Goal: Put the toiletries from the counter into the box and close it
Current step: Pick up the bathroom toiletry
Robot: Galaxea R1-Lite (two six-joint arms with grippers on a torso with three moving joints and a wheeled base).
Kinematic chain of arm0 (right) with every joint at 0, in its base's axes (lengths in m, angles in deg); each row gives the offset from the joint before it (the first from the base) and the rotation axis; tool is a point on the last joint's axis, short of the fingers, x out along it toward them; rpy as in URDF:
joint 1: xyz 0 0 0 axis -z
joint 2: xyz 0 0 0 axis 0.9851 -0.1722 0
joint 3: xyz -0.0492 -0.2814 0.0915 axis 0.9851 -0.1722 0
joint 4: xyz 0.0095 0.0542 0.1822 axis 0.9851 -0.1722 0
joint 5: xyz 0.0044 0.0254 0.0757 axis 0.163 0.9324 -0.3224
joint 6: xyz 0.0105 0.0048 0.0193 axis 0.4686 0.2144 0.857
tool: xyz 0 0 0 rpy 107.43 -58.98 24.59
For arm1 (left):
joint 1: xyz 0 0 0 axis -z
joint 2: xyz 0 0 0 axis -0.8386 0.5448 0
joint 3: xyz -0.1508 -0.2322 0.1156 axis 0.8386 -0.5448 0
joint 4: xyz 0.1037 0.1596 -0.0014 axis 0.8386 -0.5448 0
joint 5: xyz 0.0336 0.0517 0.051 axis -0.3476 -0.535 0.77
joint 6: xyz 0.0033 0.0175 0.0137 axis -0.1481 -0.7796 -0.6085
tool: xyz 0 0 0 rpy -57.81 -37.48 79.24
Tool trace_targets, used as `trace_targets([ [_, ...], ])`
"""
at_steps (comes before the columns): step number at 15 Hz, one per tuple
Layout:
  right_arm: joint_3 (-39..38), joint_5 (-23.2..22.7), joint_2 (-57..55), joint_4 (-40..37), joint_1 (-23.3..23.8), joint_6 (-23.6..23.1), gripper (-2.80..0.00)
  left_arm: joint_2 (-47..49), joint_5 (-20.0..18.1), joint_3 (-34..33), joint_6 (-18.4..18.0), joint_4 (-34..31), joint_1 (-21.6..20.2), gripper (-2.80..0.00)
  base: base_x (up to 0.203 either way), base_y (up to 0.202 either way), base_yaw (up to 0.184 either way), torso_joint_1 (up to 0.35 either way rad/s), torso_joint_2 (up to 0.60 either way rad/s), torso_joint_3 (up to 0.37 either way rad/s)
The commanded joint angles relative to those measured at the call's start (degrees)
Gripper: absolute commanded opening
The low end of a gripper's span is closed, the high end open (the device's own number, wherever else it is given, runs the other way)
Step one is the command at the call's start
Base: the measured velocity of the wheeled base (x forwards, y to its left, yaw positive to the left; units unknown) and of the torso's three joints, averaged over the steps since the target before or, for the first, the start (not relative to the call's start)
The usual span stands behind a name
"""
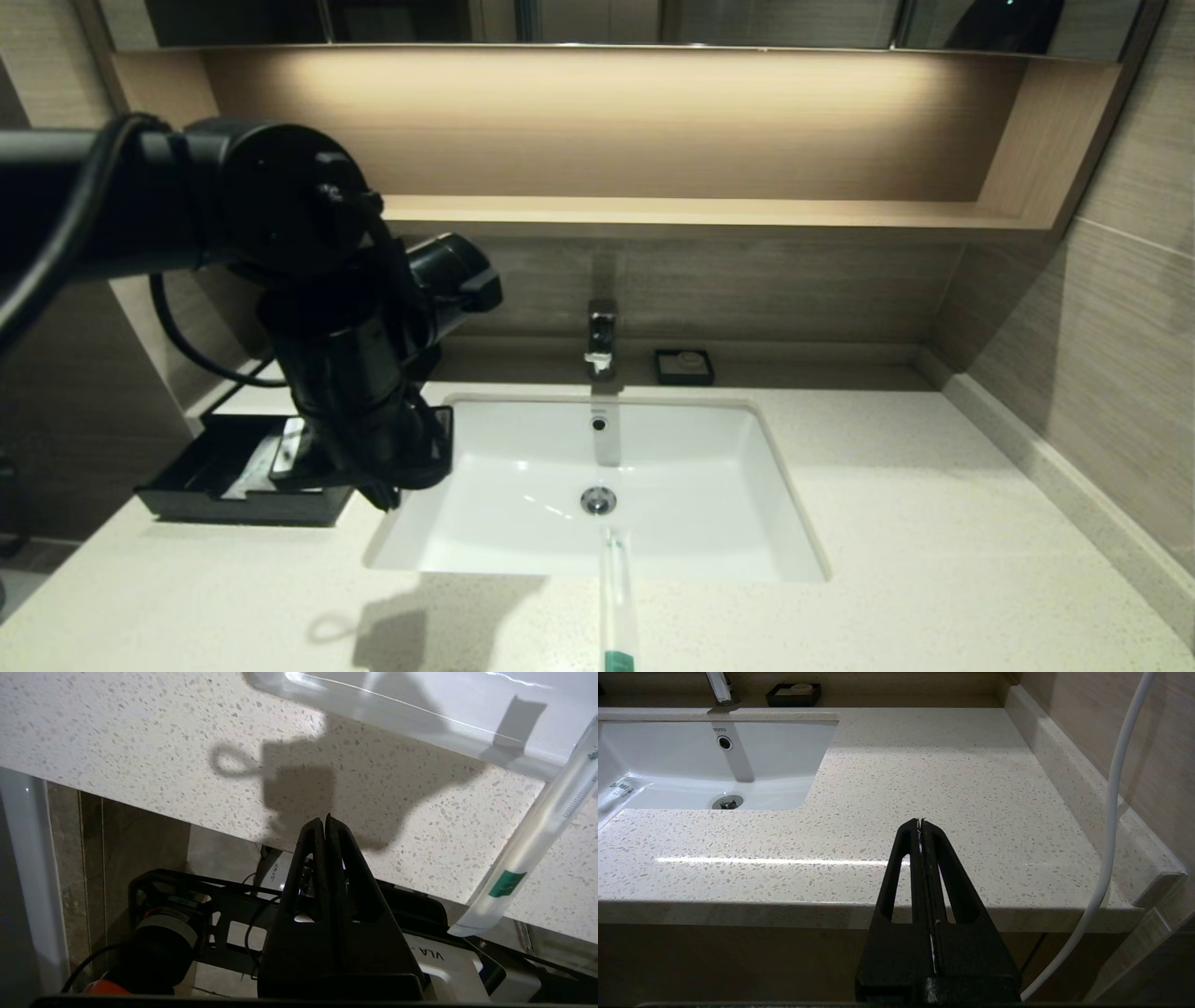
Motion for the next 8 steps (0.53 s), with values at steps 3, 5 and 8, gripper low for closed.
trace_targets([
  [3,-0.1,0.0,0.0,0.0,0.0,0.0,-2.80,0.3,-5.8,0.3,2.0,-0.4,3.3,-2.80,0.000,0.000,0.000,0.000,0.00,0.000],
  [5,-0.1,0.0,0.0,0.0,0.0,0.0,-2.80,-0.3,-9.9,0.4,2.3,-0.2,4.5,-2.80,0.000,0.000,0.000,0.000,0.00,0.000],
  [8,-0.1,0.0,0.0,0.0,0.0,0.0,-2.80,-1.4,-17.5,0.4,2.3,0.0,5.6,-2.80,0.000,0.000,0.000,0.000,0.00,0.000],
])
